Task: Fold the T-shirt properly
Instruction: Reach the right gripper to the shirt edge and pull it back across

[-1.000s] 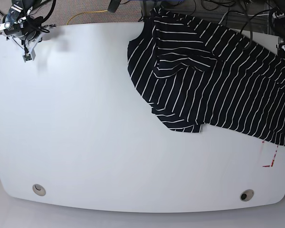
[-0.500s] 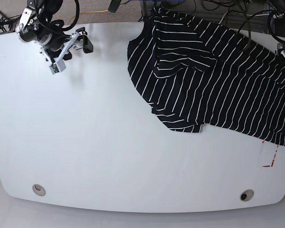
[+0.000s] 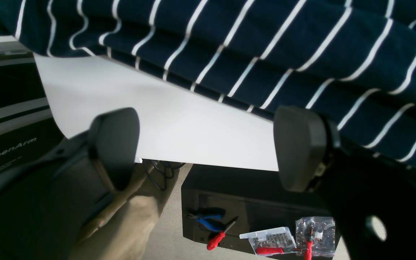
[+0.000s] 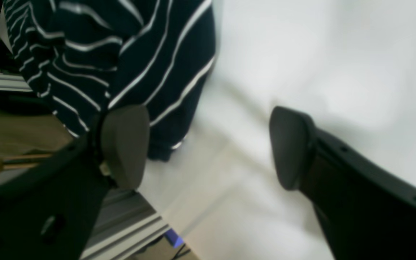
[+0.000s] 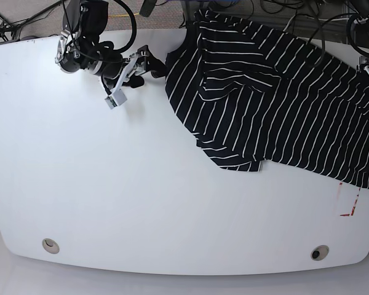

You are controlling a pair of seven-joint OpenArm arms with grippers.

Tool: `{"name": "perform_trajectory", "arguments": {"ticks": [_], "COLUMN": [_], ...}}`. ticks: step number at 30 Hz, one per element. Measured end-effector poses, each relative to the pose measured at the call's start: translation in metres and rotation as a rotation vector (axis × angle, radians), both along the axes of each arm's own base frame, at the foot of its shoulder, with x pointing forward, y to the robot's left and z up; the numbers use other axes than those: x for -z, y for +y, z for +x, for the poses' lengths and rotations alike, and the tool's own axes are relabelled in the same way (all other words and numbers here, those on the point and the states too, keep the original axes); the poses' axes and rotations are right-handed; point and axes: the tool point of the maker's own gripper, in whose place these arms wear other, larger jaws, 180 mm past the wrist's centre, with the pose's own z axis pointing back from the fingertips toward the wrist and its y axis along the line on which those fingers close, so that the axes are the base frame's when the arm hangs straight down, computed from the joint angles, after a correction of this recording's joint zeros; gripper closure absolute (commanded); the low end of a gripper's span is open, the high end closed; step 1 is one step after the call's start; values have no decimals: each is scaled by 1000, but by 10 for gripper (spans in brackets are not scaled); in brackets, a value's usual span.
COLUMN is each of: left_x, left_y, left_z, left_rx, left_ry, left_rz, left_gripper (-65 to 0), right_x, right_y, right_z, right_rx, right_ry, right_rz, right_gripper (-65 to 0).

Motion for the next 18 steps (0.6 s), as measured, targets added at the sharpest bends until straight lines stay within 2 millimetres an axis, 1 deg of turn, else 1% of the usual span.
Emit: {"name": "perform_trajectory", "arguments": {"ticks": [3, 6, 7, 9, 11, 14, 15, 17, 18], "left_x": [0, 1, 1, 2, 3, 3, 3, 4, 4], "left_y": [0, 0, 0, 0, 0, -1, -1, -1, -1], "left_z": [-1, -2, -3, -4, -5, -4, -4, -4, -5], "left_rx": [-1, -1, -1, -1, -1, -2, -2, -2, -2], "left_ry": [4, 6, 7, 11, 13, 11, 11, 12, 12], "left_rz": [1, 0, 0, -1, -1, -5, -5, -5, -6], "left_gripper": [-540, -540, -540, -540, -540, -540, -540, -540, -540], "right_x": [1, 1, 1, 0, -2, -2, -3, -4, -3], "right_y": [5, 26, 32, 51, 64, 75, 75, 76, 75], "right_z": [8, 10, 9, 5, 2, -1, 0, 1, 2], "right_rx": [0, -75, -98, -157, -201, -240, -237, -227, -227], "right_ry": [-2, -9, -9, -8, -9, -9, -12, -20, -20], "right_rz": [34, 54, 54, 68, 79, 83, 86, 93, 91], "right_gripper": [-501, -501, -501, -501, -501, -498, -476, -384, -314]}}
